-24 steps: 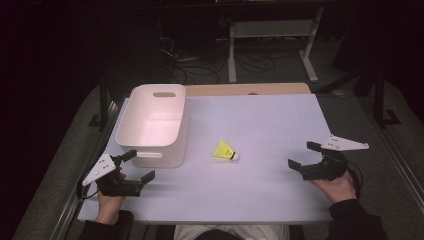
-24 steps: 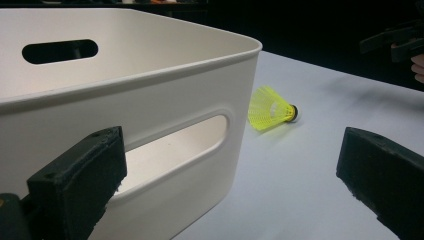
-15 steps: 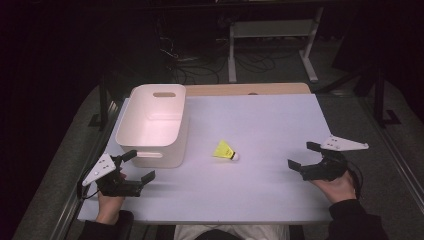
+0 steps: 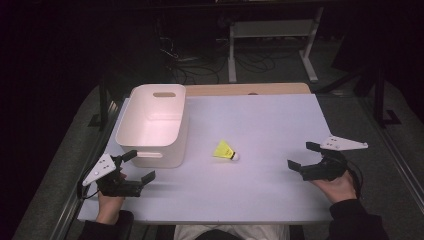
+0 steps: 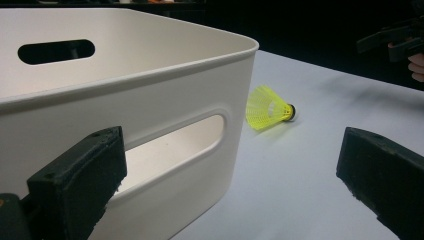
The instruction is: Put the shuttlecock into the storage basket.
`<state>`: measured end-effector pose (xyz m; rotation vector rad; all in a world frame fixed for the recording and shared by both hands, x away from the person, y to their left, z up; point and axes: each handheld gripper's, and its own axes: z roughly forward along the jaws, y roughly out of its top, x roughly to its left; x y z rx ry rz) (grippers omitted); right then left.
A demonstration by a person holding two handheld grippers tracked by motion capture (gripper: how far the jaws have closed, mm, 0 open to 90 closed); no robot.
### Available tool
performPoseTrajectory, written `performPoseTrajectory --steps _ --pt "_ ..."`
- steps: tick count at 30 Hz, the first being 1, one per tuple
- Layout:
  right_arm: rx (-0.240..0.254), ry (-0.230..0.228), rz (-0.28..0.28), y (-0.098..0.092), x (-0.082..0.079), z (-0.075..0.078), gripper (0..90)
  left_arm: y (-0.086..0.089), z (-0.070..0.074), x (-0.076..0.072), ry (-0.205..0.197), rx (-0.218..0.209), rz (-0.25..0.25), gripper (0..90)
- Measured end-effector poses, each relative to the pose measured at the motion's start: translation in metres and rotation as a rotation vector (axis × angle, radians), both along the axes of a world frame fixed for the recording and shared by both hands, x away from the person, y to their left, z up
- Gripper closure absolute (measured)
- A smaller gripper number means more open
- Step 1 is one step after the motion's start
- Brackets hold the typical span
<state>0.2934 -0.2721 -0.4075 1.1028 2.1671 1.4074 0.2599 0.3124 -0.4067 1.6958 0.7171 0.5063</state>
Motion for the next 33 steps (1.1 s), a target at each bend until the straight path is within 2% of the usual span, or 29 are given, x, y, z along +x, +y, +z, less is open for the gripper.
performPoseTrajectory --steps 16,33 --pt "-0.022 0.006 0.013 0.005 0.001 0.003 0.0 0.000 0.000 -0.001 0.000 0.003 -0.001 0.0" --pt "-0.060 0.004 0.064 0.018 0.005 0.021 0.0 0.000 0.000 -0.001 0.000 0.010 0.002 0.0"
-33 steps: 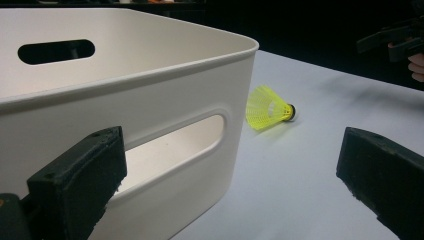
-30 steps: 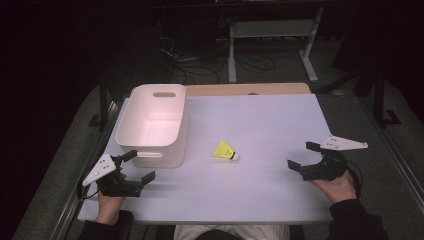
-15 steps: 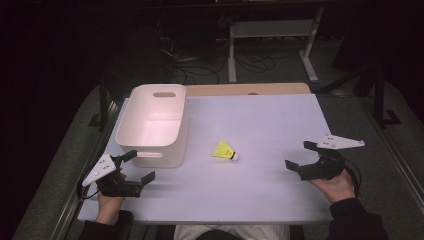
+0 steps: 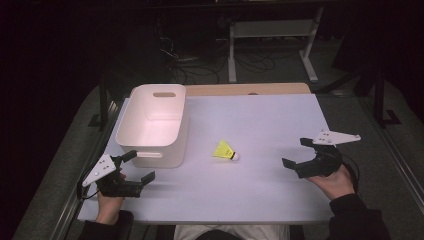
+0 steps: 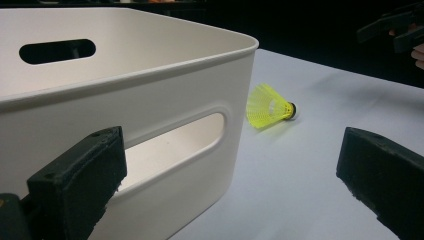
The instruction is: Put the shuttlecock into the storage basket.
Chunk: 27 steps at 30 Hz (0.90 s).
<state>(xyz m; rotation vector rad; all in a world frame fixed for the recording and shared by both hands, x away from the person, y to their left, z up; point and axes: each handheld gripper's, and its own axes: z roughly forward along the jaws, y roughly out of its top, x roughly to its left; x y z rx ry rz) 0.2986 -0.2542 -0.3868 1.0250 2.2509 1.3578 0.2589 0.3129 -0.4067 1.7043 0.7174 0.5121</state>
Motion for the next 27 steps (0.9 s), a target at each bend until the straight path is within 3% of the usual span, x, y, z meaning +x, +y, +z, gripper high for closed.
performPoseTrajectory --steps 27 --pt "-0.058 0.016 0.072 0.020 0.012 0.017 0.0 0.000 0.000 0.000 -0.001 0.002 0.000 0.0"
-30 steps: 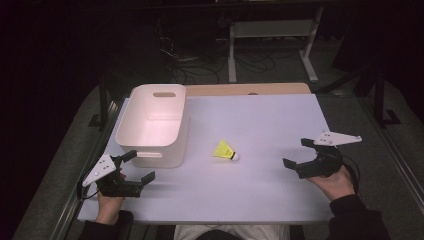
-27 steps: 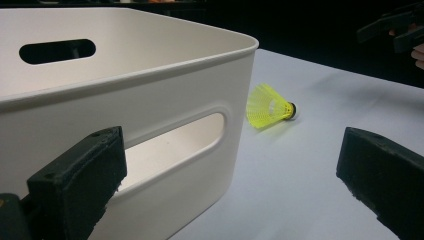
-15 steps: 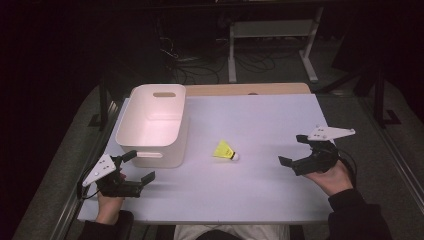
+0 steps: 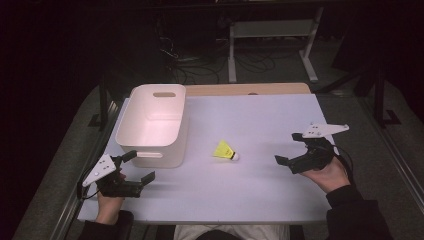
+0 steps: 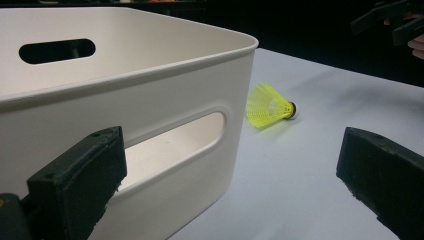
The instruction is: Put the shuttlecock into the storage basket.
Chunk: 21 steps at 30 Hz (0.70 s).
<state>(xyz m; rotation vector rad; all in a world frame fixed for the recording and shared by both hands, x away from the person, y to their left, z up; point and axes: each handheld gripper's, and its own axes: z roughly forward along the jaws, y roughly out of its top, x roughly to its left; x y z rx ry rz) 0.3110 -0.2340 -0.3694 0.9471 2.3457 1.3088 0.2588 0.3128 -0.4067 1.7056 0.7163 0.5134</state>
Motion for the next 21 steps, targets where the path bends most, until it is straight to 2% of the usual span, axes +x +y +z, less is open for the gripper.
performPoseTrajectory --steps 21 --pt "-0.048 0.026 0.048 0.018 0.016 0.008 0.0 0.000 0.000 0.000 0.000 0.001 -0.001 0.0"
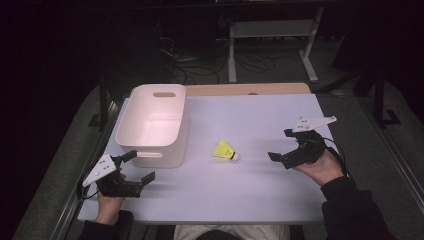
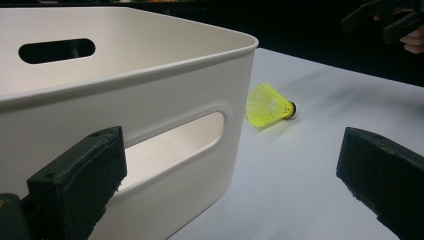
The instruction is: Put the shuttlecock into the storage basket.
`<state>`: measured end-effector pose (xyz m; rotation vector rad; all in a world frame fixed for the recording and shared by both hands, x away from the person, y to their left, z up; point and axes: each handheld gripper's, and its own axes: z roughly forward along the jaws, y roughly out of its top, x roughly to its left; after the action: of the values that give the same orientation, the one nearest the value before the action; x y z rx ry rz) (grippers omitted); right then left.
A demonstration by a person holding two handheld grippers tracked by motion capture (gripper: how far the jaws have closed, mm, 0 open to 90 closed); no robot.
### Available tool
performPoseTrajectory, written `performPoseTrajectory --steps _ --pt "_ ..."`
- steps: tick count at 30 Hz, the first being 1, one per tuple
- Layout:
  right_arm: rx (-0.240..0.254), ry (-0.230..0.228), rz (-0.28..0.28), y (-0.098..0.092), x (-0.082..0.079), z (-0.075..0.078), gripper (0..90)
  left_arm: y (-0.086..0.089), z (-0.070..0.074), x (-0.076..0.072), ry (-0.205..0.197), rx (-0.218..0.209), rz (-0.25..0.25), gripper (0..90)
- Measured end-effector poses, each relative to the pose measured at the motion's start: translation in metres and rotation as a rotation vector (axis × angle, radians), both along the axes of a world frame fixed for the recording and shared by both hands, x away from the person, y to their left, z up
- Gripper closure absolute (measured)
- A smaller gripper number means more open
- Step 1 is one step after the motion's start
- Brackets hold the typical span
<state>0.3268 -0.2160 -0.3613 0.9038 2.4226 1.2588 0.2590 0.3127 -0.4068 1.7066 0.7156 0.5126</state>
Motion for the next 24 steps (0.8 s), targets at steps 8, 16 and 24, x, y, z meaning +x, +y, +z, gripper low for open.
performPoseTrajectory --steps 8,16,24 --pt "-0.021 0.018 0.016 0.005 0.005 -0.002 0.0 0.000 0.000 0.000 0.001 0.001 -0.001 0.0" --pt "-0.037 0.035 0.025 0.010 0.011 -0.004 0.0 0.000 0.000 0.000 0.002 0.002 -0.001 0.0" --pt "-0.059 0.048 0.048 0.018 0.017 -0.005 0.0 0.000 0.000 0.000 0.001 0.002 -0.001 0.0"
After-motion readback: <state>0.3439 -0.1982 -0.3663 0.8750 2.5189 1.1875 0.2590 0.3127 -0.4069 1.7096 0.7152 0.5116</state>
